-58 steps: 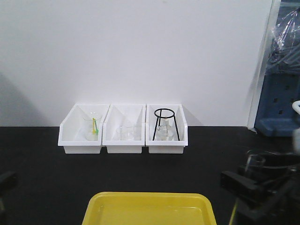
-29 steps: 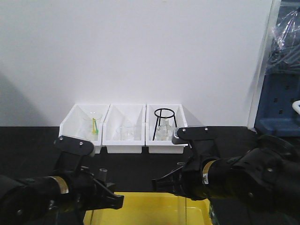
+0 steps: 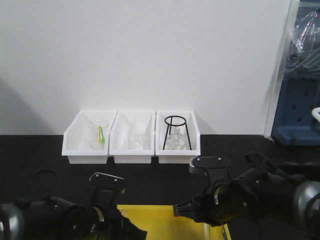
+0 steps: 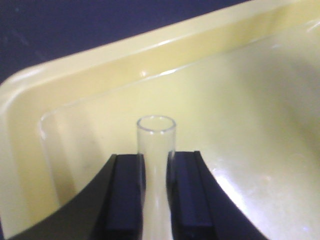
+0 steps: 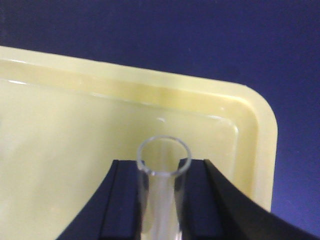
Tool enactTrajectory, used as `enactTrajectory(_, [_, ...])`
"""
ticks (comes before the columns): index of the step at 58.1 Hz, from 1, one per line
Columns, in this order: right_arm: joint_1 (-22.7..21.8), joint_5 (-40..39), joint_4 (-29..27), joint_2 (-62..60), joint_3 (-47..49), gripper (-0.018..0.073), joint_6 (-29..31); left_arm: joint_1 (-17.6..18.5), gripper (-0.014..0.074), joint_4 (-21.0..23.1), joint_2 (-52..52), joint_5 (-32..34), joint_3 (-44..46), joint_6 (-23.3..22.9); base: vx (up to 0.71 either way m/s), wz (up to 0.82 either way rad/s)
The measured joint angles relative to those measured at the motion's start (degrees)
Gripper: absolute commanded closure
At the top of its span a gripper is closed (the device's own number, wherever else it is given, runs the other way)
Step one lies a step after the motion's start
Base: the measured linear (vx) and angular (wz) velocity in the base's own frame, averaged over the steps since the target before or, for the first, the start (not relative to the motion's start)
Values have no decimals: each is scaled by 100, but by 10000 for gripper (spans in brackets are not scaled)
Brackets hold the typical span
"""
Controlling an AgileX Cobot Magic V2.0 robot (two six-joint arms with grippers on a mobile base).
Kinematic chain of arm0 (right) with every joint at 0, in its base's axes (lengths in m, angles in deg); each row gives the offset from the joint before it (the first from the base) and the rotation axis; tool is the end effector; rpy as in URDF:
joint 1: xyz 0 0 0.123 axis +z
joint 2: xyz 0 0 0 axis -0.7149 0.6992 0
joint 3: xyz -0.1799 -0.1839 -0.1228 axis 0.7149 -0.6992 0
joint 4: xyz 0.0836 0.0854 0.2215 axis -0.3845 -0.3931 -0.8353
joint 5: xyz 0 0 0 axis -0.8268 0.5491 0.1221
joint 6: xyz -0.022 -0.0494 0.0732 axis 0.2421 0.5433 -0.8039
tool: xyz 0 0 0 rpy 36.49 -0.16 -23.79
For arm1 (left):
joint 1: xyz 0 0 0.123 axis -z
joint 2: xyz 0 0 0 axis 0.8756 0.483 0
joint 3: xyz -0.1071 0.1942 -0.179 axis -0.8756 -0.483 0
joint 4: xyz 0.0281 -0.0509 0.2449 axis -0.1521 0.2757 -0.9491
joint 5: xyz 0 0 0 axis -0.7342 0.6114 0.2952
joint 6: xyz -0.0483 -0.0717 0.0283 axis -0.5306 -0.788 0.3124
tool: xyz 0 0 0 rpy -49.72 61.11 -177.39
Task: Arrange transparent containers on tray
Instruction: 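Lower both held test tubes down into the yellow tray, then open both grippers to release the test tubes in the tray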
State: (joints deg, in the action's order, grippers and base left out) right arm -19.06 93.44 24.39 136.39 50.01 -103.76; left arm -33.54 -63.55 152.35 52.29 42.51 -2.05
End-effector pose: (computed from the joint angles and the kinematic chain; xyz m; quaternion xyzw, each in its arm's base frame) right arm 0.3462 0.1646 0.2105 -0.0799 0.9473 0.0728 0.3016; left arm 0.3378 -0.1787 0.1767 0.1251 0.9318 -0.1273 0.3160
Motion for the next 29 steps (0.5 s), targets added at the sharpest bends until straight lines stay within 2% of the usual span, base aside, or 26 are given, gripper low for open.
enactTrajectory(12, [0,-10,0,328,26,413,0,0,444,0,165,115,7,-154,0,0])
enactTrajectory(22, [0,-10,0,507,26,277,0,0,400,0,214,124,14,-166,0,0])
enactTrajectory(29, [0,-4,0,605,26,172,-6,0,328,0,234,130,13,-168,0,0])
